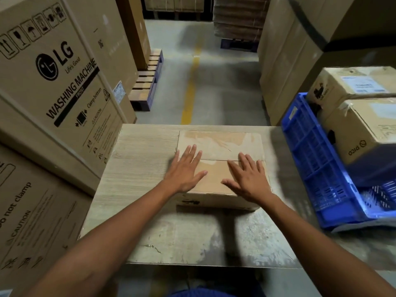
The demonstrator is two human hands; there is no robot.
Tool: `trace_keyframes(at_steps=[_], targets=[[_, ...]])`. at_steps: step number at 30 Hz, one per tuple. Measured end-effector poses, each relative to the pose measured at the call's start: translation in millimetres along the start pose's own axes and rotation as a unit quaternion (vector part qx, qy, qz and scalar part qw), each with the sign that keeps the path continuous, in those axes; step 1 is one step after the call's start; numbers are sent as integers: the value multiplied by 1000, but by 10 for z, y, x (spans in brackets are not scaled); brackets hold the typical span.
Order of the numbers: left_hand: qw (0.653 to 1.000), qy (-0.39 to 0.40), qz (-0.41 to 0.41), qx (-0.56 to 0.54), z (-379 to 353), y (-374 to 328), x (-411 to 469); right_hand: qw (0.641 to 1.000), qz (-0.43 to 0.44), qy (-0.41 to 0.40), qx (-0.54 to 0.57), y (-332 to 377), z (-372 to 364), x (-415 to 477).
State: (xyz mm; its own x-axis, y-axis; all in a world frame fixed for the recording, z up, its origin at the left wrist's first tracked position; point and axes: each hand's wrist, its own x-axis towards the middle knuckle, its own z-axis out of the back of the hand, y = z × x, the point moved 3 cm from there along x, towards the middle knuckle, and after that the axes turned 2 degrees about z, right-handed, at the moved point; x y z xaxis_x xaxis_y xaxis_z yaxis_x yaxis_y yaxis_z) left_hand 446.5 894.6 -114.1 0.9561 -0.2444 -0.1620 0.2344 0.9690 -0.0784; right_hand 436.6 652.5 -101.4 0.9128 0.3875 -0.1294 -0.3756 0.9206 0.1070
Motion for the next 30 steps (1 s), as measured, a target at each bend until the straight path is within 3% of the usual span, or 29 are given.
trace_keyframes(at_steps=[5,8,12,15,18,22,25,30], targets=[[1000,-7,22,-4,11,-26,3,999,-33,10,2,11,-11,9],[989,-32,119,-78,41,5,-47,991,-128,-29,34,-15,-21,-16],[940,-32,250,-228,68,77,-90,977,-192,-44,78,6,23,-2],[894,-31,301,-331,27,149,-99,960,-228,-64,150,-36,57,-19],[860,-56,290,-416,-1,209,-125,920,-269,-99,266,-70,165,-21],[803,-68,305,-508,26,263,-125,834,-323,-198,402,-92,273,-52],[760,-110,322,-553,129,255,-155,789,-364,-239,433,-81,306,-127],[682,-227,338,-608,422,193,-271,760,-365,-324,429,-34,511,-143]])
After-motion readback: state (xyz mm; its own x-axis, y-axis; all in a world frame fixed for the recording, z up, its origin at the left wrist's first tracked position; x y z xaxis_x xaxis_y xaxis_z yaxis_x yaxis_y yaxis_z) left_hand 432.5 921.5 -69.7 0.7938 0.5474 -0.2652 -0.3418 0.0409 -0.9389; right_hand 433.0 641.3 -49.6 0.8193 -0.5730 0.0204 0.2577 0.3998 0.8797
